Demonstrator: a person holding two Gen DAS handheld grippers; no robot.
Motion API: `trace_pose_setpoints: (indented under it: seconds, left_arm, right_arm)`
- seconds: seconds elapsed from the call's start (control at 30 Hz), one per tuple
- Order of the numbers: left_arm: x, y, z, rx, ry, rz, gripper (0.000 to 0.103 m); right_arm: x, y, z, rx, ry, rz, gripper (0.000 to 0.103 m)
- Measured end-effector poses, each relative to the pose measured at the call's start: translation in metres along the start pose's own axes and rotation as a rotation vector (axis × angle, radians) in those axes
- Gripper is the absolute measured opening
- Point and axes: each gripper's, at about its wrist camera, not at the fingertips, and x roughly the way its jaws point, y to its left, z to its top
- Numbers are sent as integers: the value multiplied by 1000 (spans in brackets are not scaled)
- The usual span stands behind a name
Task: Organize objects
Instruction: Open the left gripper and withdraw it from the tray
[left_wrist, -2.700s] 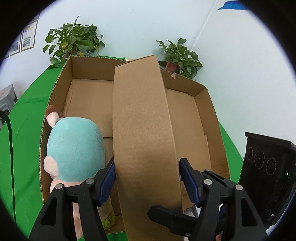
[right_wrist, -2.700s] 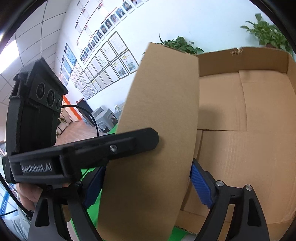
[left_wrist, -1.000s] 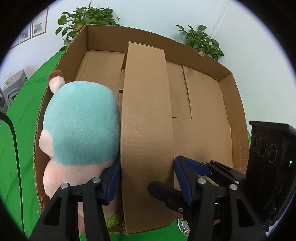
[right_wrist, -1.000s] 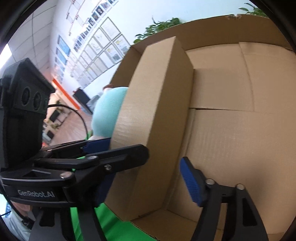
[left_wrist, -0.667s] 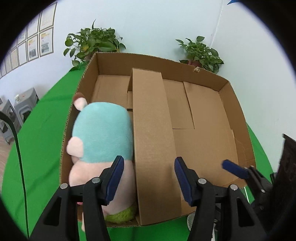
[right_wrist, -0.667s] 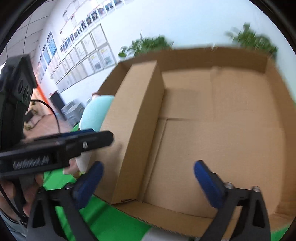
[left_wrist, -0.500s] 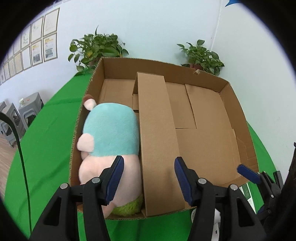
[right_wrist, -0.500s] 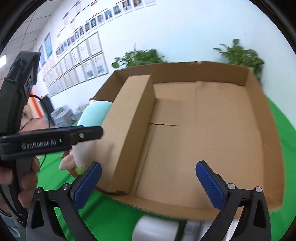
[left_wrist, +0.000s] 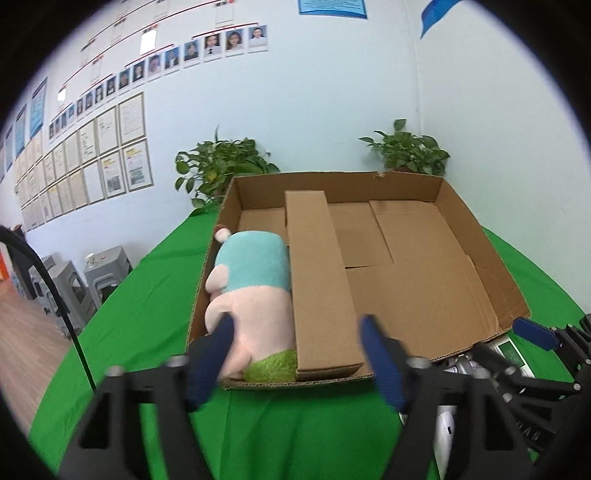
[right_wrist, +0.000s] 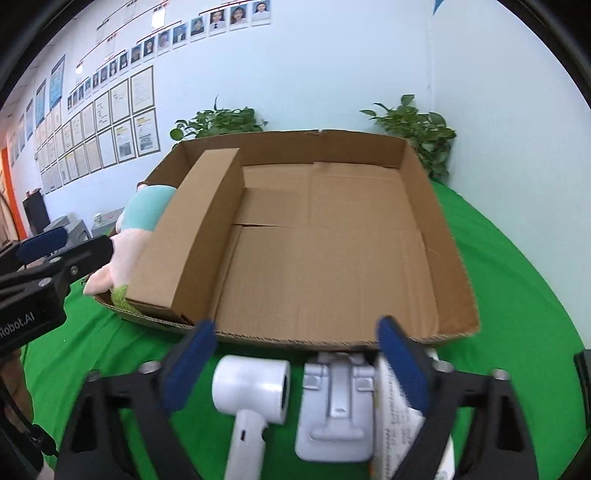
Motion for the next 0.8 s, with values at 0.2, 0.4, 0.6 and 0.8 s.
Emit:
trace_pose_setpoints:
  seconds: [0.2,0.4,0.6,0.8]
  left_arm:
    - [-4,6,-5,-51,3,-21,6]
    - [-19,11,-3,-96,-51,-31,87]
    - [-6,4,-2,-60,7,-57,87]
    - [36,-19,1,-20,128,-76,87]
  right_arm:
    - [-23,-13,-10,13,-34,-1,38]
    - [-41,-19,-20,15,-85,39,102]
    - [-45,-19,-31,1,-71,64,102]
    - [-42,-25,-46,23,-22,90,102]
